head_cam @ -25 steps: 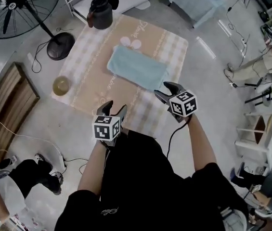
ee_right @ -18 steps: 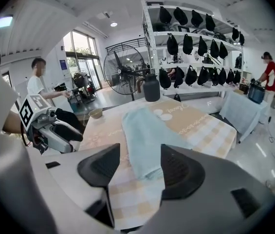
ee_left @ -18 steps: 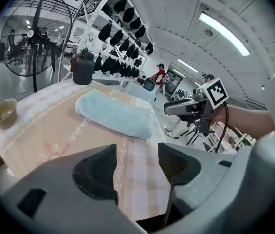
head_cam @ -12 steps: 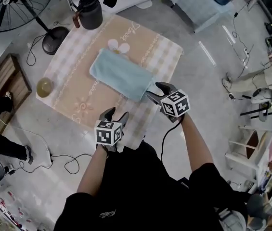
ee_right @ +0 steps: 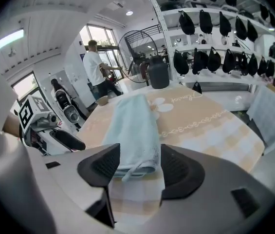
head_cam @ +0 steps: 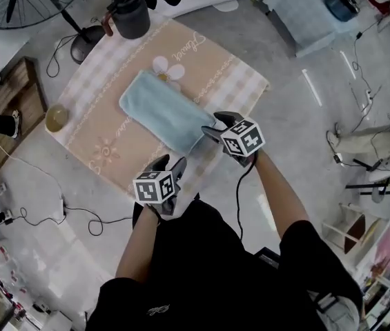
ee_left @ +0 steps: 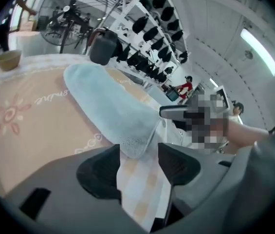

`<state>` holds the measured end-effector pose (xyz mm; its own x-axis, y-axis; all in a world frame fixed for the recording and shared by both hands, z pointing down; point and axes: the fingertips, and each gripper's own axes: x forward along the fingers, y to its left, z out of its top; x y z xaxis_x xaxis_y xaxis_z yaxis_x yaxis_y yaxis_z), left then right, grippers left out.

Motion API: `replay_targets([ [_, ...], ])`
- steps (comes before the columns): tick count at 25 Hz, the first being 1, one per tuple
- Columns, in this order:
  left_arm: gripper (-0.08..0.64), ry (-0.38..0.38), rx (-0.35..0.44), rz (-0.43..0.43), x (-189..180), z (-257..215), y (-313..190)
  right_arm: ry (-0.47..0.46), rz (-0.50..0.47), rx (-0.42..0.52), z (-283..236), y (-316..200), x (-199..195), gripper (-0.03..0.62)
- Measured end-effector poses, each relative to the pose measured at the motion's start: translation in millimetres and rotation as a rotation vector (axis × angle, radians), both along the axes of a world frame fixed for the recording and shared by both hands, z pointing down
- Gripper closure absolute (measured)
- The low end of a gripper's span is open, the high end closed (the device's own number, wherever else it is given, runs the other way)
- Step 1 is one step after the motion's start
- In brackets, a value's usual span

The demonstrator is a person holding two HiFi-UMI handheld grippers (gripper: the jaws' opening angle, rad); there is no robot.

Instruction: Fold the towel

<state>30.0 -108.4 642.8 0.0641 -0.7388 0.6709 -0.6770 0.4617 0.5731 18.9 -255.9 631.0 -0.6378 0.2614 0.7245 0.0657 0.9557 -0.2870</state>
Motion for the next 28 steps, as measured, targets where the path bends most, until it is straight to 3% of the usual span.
replay_targets([
  [2, 0.31, 0.041, 0.018, -0.061, -1, 4, -5, 0.023, -0.019, -0.031, 11, -3, -4, 0.353],
  [7, 0.309, 0.062, -0.027, -0.103, -2, 25, -12, 0.078, -0.07, -0.046, 38, 0, -8, 0.353],
  [13, 0.31, 0.17, 0.01, -0.226, 0, 33, -18, 0.11, -0.08, -0.056, 54, 2, -8, 0.353],
  [22, 0.31, 0.191, -0.056, -0.322, -13, 58, -18, 0.139, -0.058, -0.017, 75, 7, -9, 0.354],
  [28, 0.33, 0.14, -0.096, -0.269, -13, 61, -20, 0.128, -0.038, -0.038, 75, 4, -9, 0.372],
])
